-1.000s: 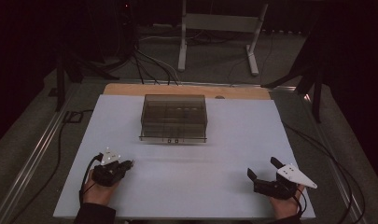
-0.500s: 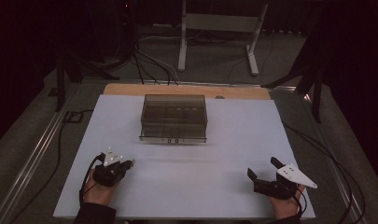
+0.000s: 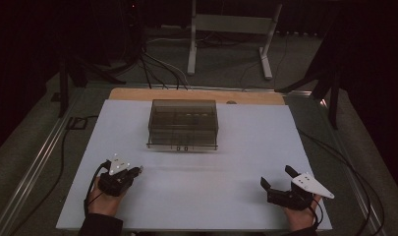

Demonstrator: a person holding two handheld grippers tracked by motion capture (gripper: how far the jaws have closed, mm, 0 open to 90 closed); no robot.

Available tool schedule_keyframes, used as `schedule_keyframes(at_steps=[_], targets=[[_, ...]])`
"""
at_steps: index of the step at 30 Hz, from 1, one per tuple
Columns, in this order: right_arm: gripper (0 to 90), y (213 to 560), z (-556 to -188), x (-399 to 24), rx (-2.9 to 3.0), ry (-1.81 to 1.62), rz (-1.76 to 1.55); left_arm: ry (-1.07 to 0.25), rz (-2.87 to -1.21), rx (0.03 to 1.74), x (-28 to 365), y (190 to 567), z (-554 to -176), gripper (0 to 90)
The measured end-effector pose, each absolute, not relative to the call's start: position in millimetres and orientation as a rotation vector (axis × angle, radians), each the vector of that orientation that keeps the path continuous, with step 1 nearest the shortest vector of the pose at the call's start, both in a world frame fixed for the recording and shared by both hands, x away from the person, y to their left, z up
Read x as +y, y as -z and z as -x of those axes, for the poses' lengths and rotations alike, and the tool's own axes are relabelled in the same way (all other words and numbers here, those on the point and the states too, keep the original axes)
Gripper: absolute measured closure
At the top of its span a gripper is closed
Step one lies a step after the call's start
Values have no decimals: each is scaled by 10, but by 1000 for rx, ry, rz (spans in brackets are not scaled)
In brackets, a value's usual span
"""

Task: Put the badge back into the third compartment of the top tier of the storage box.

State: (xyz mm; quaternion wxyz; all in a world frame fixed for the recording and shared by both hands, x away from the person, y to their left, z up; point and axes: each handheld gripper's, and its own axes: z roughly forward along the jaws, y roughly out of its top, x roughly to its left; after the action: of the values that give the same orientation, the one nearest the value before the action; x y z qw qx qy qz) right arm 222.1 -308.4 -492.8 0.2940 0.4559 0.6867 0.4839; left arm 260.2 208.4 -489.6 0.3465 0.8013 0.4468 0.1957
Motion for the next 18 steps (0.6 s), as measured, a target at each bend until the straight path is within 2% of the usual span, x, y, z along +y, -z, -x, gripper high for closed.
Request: schedule_keyframes(at_steps=[18], targets=[[1, 4930, -2224, -3084, 1829, -1288, -1214, -522, -2063, 1142, 2063, 4778, -2607, 894]])
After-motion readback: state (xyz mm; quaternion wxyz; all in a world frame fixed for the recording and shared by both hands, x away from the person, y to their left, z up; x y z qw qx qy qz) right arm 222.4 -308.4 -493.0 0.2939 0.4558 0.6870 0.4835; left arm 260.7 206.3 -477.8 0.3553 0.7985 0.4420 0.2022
